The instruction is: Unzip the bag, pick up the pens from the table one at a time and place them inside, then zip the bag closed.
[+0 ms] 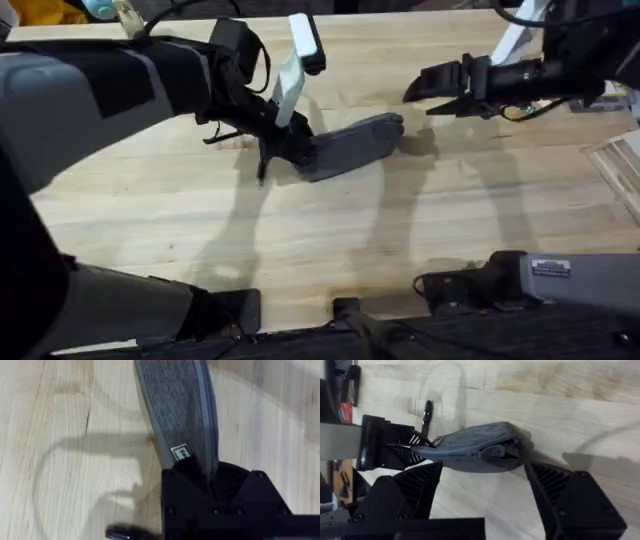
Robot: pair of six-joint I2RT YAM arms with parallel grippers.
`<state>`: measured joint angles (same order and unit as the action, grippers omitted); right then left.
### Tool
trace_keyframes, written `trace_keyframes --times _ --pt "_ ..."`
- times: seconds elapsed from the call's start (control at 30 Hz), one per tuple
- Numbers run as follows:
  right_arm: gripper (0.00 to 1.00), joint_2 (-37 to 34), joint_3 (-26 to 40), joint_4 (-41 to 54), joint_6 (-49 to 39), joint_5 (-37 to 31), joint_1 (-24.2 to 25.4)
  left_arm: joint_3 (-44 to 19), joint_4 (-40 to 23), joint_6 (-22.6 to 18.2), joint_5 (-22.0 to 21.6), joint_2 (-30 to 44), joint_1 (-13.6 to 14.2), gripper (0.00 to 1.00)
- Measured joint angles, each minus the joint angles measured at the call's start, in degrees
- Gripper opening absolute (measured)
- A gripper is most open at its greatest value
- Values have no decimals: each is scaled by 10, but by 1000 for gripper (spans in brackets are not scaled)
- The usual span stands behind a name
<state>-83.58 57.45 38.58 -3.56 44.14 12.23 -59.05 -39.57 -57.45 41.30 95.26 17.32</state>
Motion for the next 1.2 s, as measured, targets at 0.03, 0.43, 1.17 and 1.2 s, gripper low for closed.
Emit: trace_keyframes --times 0.03,0.43,1.17,1.2 --pt "996 -6 0 -1 -1 0 0 0 0 0 0 0 0 43" --pt "996 -80 0 -30 -8 -3 -12 0 0 0 0 0 0 44" --pt "681 -113 0 -67 -5 10 -68 0 2 0 0 0 0 43" --pt "668 -113 0 -68 -4 10 -67 0 2 0 0 0 0 43"
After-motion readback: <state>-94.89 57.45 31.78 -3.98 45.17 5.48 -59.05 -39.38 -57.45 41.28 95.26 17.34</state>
